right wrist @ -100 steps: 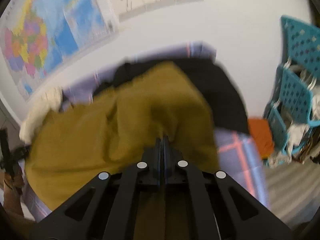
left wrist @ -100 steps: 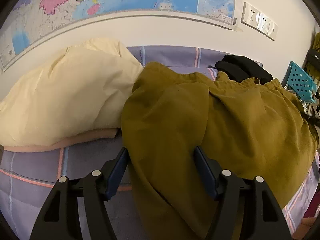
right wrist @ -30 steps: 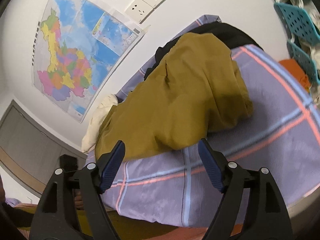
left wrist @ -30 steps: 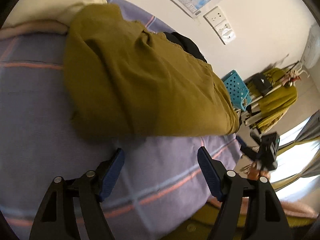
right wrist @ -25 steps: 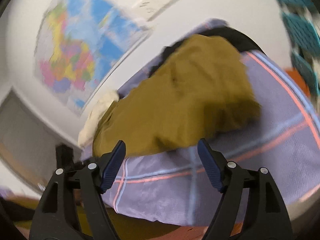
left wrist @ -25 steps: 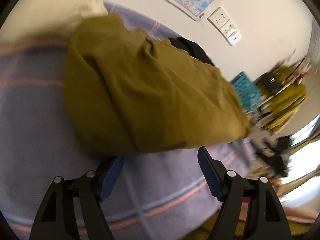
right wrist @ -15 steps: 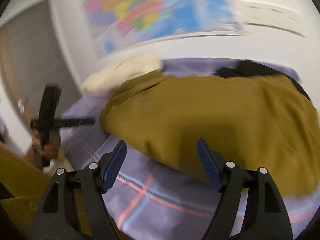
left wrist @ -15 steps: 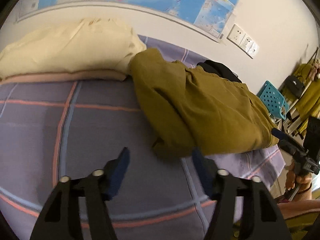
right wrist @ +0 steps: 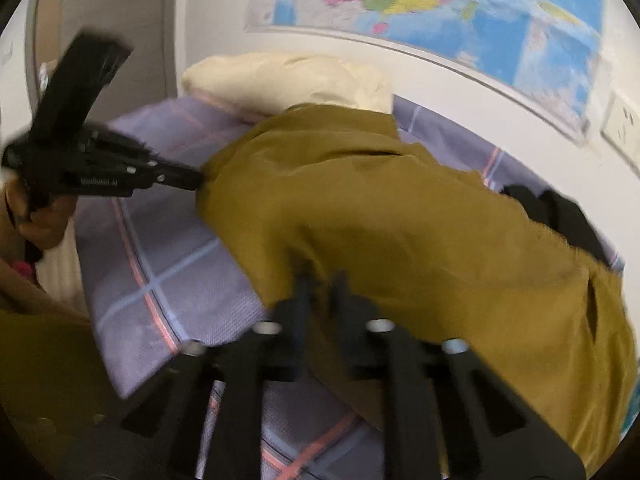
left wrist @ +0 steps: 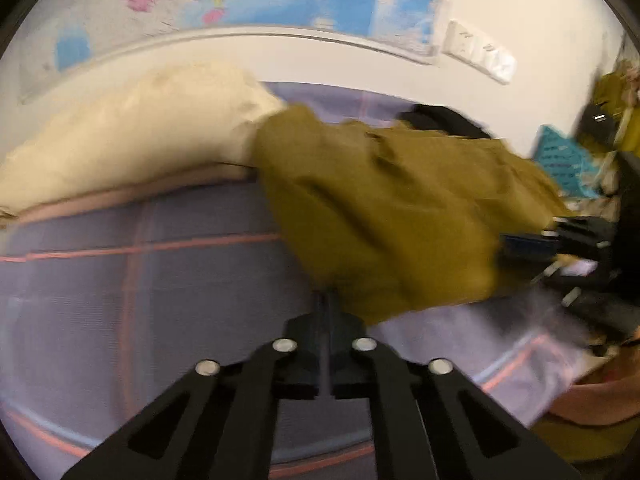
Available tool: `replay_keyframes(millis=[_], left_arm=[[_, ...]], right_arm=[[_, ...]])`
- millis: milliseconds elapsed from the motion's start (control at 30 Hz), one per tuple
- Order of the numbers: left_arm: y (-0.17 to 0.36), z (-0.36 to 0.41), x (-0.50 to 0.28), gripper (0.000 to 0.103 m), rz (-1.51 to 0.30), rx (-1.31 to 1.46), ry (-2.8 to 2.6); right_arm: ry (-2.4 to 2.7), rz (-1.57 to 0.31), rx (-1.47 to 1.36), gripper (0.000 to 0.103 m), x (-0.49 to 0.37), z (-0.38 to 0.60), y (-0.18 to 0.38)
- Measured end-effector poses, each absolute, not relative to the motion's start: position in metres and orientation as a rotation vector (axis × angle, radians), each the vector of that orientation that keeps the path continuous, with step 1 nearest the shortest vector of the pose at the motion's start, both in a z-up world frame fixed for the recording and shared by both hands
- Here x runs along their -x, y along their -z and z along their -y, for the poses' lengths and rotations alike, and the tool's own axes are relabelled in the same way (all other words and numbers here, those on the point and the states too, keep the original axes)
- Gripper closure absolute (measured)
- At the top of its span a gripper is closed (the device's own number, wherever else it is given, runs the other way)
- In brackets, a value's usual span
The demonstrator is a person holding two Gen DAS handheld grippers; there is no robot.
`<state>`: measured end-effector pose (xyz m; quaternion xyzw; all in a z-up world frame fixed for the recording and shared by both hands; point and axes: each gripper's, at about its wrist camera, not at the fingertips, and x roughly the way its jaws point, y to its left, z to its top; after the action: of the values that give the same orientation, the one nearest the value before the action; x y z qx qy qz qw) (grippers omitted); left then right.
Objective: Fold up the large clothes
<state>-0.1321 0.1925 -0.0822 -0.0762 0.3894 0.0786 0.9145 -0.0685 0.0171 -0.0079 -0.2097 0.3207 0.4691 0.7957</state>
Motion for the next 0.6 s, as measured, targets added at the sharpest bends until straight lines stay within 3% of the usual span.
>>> replay_keyframes(millis=[167,233,267,467,500,533,600], left_arm=[[0.072,-0.216,0.154,0.102,-0.734,0.326,-0.023],[0.064,-0.207,0.157,0.075,-0.701,0.331,0.056],[0.061,-0.202,0.156,0.053,-0.692,0.335,0.080],[0.082,-0.175,0.125,0.050,-0.767,0.273,0.084],[0.088,-0.175,0.123,0.050,-0.785,0.280,0.080],[0.092,-0.176,0.122,0.050,-0.795,0.299,0.085],[0.097,-0.178,0.125,0.042,-0.808,0.340,0.119]], right_arm=[[-1.020,-0.726,0.288,0.100,0.058,-0.003,-0.002],[-1.020,-0.728,0.286,0.100,0.059,-0.003,-0.001],[-1.033,-0.746,0.251,0.100,0.056,-0.001,-0.003],[-1.041,-0.739,0.203,0.096,0.059,0.009,-0.013],[-1.044,-0.752,0.172,0.082,0.059,0.015,-0.012],[-1.053,-0.787,0.123,0.060,0.057,0.025,-0.011],[-1.042,-0.817,0.020,0.049,0.057,0.050,-0.010]])
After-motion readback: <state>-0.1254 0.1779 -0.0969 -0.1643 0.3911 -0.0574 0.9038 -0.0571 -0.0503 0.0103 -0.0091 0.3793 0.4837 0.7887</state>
